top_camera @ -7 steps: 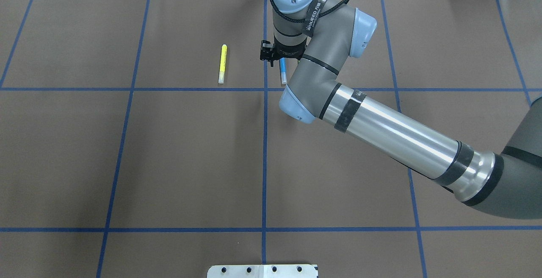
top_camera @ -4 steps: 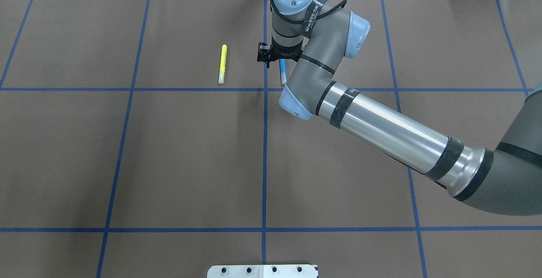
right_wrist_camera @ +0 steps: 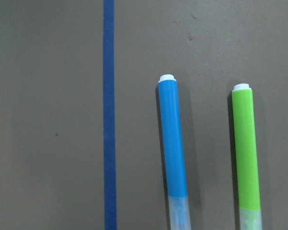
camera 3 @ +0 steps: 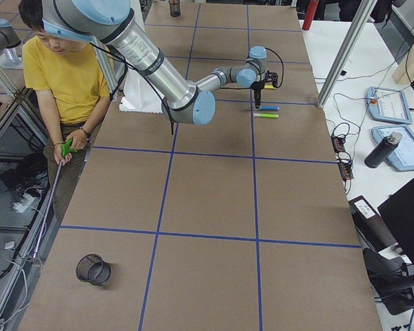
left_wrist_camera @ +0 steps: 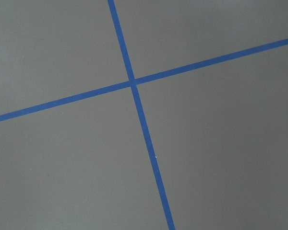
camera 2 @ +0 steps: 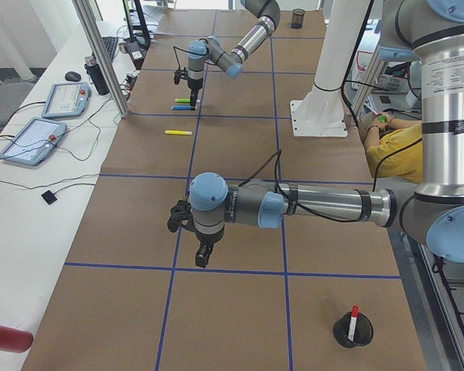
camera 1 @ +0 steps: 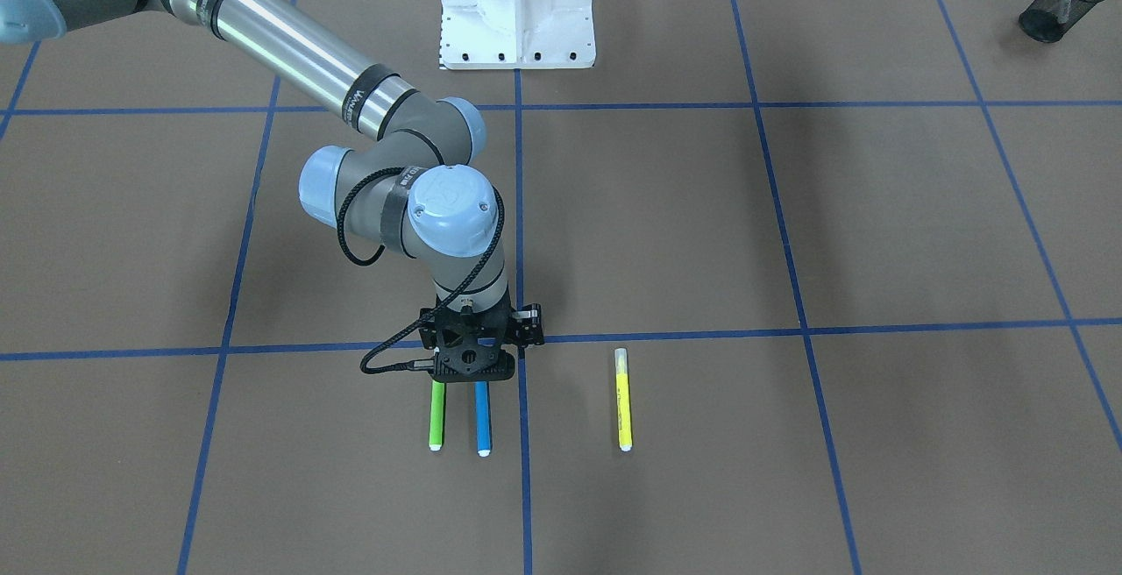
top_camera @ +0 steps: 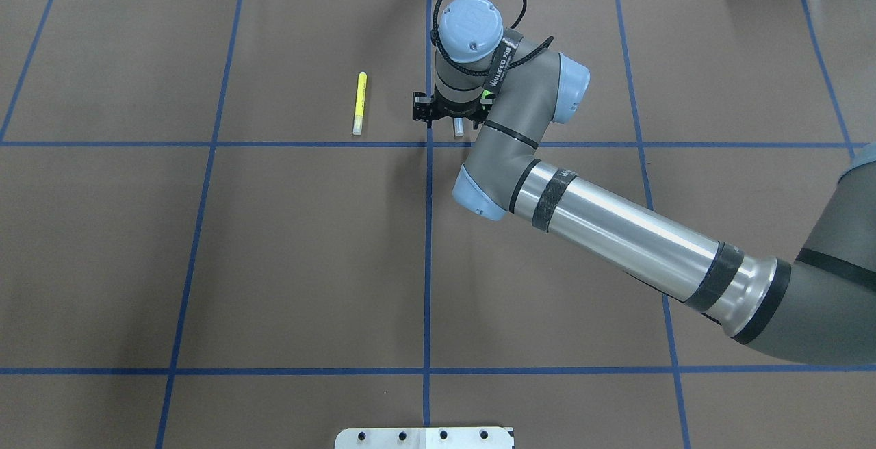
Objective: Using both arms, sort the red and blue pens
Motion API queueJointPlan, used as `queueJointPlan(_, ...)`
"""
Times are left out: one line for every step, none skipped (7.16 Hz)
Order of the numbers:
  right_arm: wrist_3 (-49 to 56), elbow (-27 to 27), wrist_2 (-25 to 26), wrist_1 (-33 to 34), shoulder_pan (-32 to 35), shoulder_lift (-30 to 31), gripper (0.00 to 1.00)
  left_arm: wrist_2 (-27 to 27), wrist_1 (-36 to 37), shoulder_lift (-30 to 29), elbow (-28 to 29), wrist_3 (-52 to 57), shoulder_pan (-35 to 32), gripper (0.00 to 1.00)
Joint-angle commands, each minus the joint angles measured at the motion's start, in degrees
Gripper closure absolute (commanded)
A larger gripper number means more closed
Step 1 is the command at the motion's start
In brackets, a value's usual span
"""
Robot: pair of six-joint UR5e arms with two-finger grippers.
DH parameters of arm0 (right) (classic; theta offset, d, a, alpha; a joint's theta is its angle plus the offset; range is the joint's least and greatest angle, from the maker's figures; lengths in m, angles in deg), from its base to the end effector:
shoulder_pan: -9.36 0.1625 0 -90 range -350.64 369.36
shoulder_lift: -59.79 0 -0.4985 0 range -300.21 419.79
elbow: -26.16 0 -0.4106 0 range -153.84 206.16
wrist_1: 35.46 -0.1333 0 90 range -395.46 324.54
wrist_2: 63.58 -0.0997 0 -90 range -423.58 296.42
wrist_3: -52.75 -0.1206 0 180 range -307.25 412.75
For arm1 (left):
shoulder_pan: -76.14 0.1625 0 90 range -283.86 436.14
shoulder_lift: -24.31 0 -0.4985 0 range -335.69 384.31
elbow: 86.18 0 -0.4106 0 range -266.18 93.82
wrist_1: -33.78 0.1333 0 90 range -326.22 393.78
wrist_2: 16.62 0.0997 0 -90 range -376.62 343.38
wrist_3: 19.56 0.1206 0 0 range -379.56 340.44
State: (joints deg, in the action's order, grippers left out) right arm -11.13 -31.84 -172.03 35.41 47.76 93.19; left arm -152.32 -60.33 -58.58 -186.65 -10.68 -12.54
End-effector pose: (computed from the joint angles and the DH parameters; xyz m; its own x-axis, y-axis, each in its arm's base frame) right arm -0.6781 -0.6588 0.2797 0.6924 0.0159 0.7213 -0.1258 0.9871 0.0990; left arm -0.0364 -0.4590 0.7037 0.6842 0.2608 -0.6810 -0.1300 0.9625 0.2380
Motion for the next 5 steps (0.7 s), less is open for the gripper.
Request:
queueJointPlan(0.24, 1.04, 0.96, -0.12, -0.17, 0.35, 0.34, 0.0, -0.02, 0.01, 0.02, 0.0, 0.0, 0.0)
queueJointPlan(0.33, 1.22, 1.31, -0.12, -0.17, 0.44, 0.38, 0.0, -0.02, 0.01, 0.02, 0.0, 0.0, 0.0)
queueJointPlan(0.25, 1.22, 1.31, -0.12, -0.17, 0.35, 0.44, 0.0, -0.02, 0.01, 0.02, 0.0, 0.0, 0.0)
queueJointPlan(0.33, 1.22, 1.31, -0.12, -0.17, 0.35, 0.5, 0.08, -0.02, 0.1, 0.02, 0.0, 0.09, 0.0)
queueJointPlan(0.25, 1.22, 1.31, -0.12, -0.17, 0.35, 0.54, 0.0, -0.02, 0.01, 0.02, 0.0, 0.0, 0.0)
